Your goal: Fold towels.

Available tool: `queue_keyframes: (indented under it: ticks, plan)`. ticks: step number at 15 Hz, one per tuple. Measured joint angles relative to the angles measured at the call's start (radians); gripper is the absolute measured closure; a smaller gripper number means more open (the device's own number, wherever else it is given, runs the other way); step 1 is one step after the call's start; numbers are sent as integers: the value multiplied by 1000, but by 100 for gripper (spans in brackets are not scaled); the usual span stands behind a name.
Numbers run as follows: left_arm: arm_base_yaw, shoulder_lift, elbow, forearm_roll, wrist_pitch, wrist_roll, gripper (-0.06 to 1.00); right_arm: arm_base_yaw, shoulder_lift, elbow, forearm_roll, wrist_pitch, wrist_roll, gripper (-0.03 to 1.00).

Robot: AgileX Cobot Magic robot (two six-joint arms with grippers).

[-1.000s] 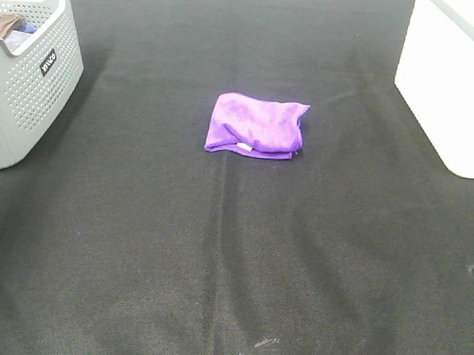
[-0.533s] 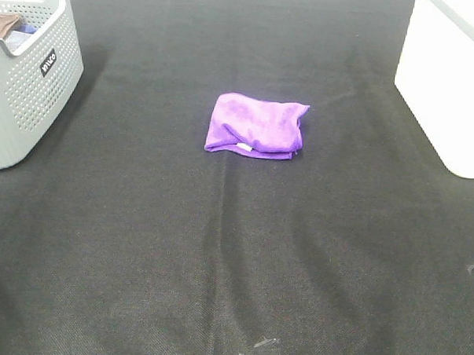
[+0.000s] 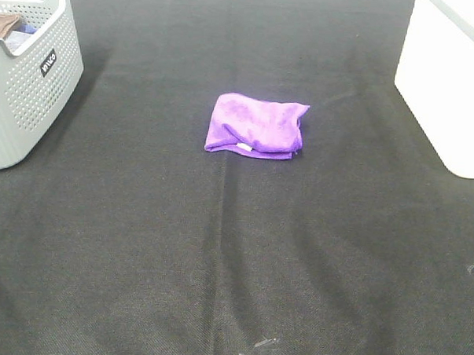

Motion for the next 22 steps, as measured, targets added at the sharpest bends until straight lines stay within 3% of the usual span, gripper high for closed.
queue_keyframes:
  ticks: [4,10,22]
  plan:
    - [0,-232,26,20,-46,-40,24,0,-179,209,-14,-55,0,25]
    - [0,-287,30,70,-54,-152,24,0,-200,248,-37,-107,-26,25]
    - [22,-287,30,70,-54,-159,24,0,-200,248,-22,-111,-26,25]
